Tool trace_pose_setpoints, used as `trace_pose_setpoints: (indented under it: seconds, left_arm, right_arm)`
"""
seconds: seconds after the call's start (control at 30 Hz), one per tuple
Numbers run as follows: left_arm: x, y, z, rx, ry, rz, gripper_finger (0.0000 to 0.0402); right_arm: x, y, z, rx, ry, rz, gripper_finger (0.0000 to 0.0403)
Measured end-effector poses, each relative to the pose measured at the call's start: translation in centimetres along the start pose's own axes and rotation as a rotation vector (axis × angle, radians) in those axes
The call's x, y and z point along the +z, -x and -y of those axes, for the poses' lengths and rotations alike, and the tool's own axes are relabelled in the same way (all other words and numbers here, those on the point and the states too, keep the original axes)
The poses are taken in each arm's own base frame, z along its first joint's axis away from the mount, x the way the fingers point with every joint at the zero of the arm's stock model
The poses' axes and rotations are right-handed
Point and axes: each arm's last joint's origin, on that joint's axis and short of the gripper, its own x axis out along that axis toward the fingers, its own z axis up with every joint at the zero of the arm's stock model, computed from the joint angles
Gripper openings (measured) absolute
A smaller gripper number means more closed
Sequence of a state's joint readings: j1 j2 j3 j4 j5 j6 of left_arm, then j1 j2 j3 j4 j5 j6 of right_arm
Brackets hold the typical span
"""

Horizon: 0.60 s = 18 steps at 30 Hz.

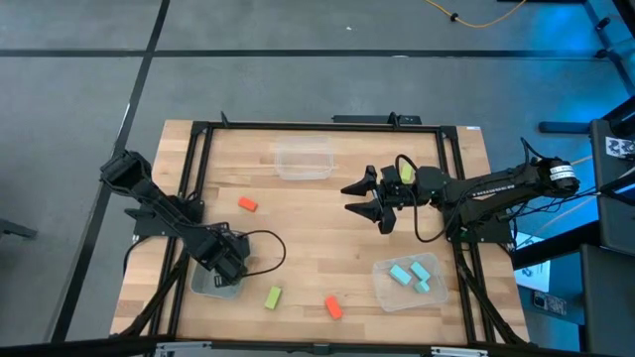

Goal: Sort & place blocks by color
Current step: Put the top left lime green half pillar block into the gray bin, then put the top right lime green half pillar block into the gray bin

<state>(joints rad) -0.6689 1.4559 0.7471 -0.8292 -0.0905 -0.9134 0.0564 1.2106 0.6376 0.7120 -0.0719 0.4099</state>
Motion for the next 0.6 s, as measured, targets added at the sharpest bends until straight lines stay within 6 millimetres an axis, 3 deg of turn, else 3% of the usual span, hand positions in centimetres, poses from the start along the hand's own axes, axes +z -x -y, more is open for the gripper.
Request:
trace_pose_setpoints:
  seconds: [0.2,0.33,0.5,0.6]
  left_arm:
    - [-0.1,0.2,0.1,-0.035,0.001,-0.052,0.0191]
    - [0.3,2.1,0.5,-0.097,-0.005,-0.072,0.0193]
    - [0.7,7.8,0.3,-0.184,-0.08,-0.03,0.0194]
    - [1.3,12.4,-0.7,-0.221,-0.114,0.126,0.0194]
  right_arm:
    - [0.0,0.0,0.0,0.0,0.0,0.0,0.0252]
    - [0.0,0.0,0.0,0.0,0.0,0.0,0.0252]
    - [0.0,0.0,0.0,0.0,0.0,0.0,0.0252]
    - [0.0,0.0,0.0,0.0,0.0,0.0,0.0252]
